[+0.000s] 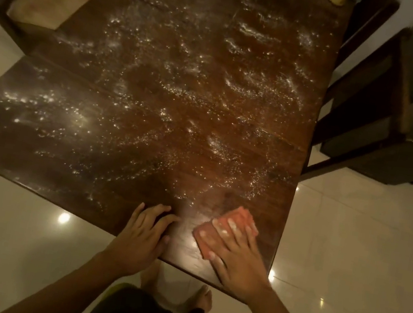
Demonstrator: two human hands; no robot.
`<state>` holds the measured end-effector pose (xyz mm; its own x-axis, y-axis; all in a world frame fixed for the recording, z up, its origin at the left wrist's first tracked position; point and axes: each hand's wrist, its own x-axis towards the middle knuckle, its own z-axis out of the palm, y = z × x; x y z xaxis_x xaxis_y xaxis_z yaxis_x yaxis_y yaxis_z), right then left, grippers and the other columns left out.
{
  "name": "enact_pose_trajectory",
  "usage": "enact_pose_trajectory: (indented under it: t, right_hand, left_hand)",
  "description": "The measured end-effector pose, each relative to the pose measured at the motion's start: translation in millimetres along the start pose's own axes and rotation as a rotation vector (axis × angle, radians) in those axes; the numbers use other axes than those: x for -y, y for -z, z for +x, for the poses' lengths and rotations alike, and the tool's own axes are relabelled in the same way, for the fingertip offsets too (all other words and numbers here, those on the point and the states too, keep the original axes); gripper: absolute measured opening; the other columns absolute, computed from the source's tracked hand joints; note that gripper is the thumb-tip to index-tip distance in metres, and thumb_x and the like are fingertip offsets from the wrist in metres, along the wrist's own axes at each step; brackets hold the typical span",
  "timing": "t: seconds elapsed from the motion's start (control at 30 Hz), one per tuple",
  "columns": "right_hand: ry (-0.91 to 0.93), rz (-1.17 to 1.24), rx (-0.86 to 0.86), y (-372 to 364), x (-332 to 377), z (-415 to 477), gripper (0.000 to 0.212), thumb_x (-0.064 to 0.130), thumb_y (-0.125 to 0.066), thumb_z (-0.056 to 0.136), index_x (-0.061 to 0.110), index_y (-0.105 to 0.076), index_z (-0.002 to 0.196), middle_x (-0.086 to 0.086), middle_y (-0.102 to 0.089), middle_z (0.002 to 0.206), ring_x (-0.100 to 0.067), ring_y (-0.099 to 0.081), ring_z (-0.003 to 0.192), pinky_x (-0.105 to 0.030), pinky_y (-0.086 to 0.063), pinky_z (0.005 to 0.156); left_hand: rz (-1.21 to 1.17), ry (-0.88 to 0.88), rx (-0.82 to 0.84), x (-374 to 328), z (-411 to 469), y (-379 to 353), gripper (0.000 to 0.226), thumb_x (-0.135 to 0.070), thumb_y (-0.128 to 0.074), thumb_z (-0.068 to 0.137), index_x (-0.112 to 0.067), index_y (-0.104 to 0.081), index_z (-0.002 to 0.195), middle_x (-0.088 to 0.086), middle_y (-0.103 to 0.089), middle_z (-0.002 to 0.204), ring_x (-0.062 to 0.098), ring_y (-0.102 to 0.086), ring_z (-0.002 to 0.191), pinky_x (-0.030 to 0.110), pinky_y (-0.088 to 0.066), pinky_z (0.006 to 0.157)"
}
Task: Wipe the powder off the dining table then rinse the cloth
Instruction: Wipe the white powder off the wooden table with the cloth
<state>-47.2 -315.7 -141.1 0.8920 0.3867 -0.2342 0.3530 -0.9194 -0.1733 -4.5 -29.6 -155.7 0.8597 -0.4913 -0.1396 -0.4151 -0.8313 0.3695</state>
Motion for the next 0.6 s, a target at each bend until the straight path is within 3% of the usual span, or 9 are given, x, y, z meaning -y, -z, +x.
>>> enact_pose_trajectory:
  t: [0.07,0.2,0.27,0.37,0.47,0.53,0.6]
  right_hand:
    - [-0.142,-0.015,0.029,6.4,-18.7,1.9,0.051,0.054,-0.02,0.104,0.054,-0.005,0.153,0.01,-0.021,0.165,-0.019,-0.008,0.154,-0.061,-0.011,0.12]
    - [-0.482,0.14,0.013,17.8,-12.7,54.8,0.052,0.057,-0.011,0.102,0.054,0.002,0.153,0.012,0.004,0.167,-0.023,0.008,0.154,-0.055,0.012,0.12]
    - [-0.55,0.189,0.01,21.0,3.3,80.2,0.054,0.056,-0.007,0.1,0.053,0.006,0.153,0.01,0.009,0.166,-0.027,0.012,0.153,-0.059,0.013,0.118]
    - [-0.271,0.107,0.033,15.6,15.9,76.5,0.055,0.053,-0.014,0.102,0.049,-0.004,0.155,0.008,-0.003,0.167,-0.027,0.007,0.154,-0.063,0.002,0.119]
    - [0.053,0.002,0.057,12.4,-19.5,41.8,0.054,0.052,-0.026,0.104,0.051,-0.008,0.155,0.011,-0.019,0.165,-0.021,-0.005,0.155,-0.06,-0.012,0.119]
    - [0.06,-0.041,0.067,18.4,-56.9,28.9,0.053,0.053,-0.025,0.104,0.053,-0.008,0.154,0.012,-0.021,0.165,-0.018,-0.005,0.154,-0.058,-0.011,0.12]
    - [-0.051,-0.032,0.08,27.3,-84.0,35.4,0.051,0.056,-0.016,0.103,0.056,-0.004,0.152,0.012,-0.014,0.166,-0.019,0.0,0.155,-0.056,-0.004,0.122]
  left_hand:
    - [0.04,-0.025,0.012,4.9,-0.3,-2.3,0.045,-0.044,-0.033,0.1,-0.029,-0.042,0.141,0.001,-0.039,0.146,0.018,-0.039,0.136,0.045,-0.012,0.118]
    - [0.071,-0.053,0.027,9.8,-1.8,-3.2,0.047,-0.044,-0.036,0.099,-0.027,-0.043,0.143,0.003,-0.04,0.148,0.018,-0.036,0.139,0.045,-0.011,0.119]
    - [0.056,-0.032,0.037,7.3,-2.9,-2.9,0.047,-0.045,-0.035,0.1,-0.03,-0.04,0.144,0.001,-0.038,0.15,0.016,-0.03,0.141,0.043,-0.007,0.119]
    - [0.068,0.0,0.047,4.6,-2.2,-1.8,0.047,-0.047,-0.034,0.1,-0.032,-0.039,0.144,0.0,-0.037,0.151,0.016,-0.028,0.142,0.042,-0.004,0.119]
    - [0.091,0.015,0.059,1.0,-2.1,1.0,0.046,-0.047,-0.031,0.101,-0.032,-0.039,0.143,0.001,-0.038,0.152,0.017,-0.029,0.143,0.042,-0.003,0.119]
    - [0.075,0.036,0.038,-3.9,-2.6,1.1,0.045,-0.046,-0.028,0.102,-0.032,-0.038,0.145,0.0,-0.036,0.153,0.017,-0.024,0.145,0.043,-0.001,0.118]
    - [0.06,0.07,0.015,-8.8,-4.2,-1.0,0.045,-0.044,-0.027,0.102,-0.032,-0.038,0.145,0.0,-0.035,0.154,0.017,-0.023,0.146,0.045,-0.001,0.119]
